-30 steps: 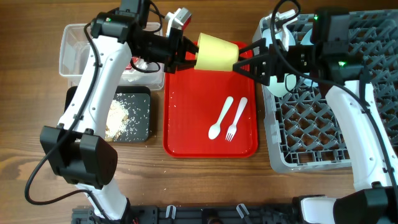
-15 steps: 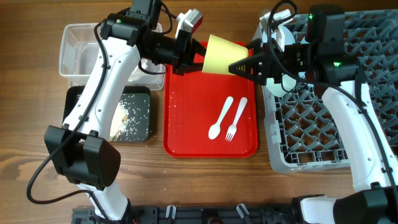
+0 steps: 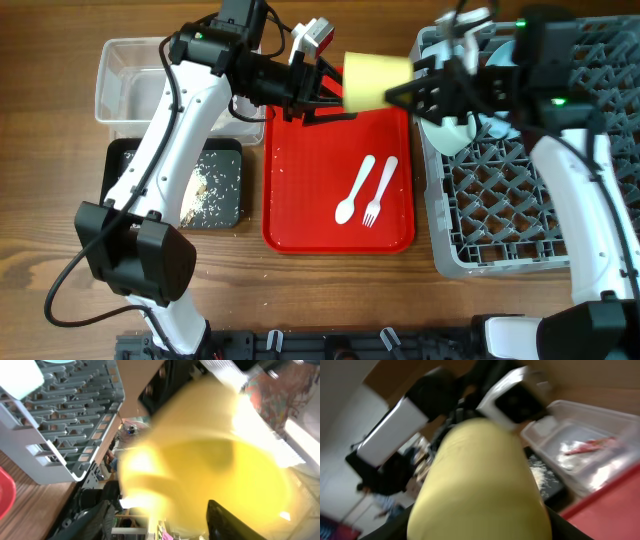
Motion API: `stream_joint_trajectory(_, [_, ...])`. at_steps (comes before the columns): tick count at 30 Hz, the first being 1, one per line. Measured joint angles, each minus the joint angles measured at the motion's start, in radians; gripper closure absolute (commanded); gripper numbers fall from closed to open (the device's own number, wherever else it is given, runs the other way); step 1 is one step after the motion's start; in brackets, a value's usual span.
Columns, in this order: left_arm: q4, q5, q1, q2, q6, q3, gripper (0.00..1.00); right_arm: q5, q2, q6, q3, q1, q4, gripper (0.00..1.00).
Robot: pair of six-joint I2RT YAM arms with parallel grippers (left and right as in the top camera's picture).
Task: Sort waste into correct bins and load items into the dishwasher rack
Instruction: 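Carry the yellow cup into the rack with the right gripper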
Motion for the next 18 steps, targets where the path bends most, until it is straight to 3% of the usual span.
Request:
stream_joint_trajectory(9, [0.013, -0.014, 0.022, 0.0, 0.0, 0.0, 0.29, 0.345, -0.041, 0.024, 0.0, -0.289, -0.365, 0.59])
stream_joint_trajectory(18, [0.019, -0.204, 0.022, 0.0, 0.0, 0.0, 0.29, 0.88, -0.326, 0.023, 0.0, -0.32, -0.678, 0.58])
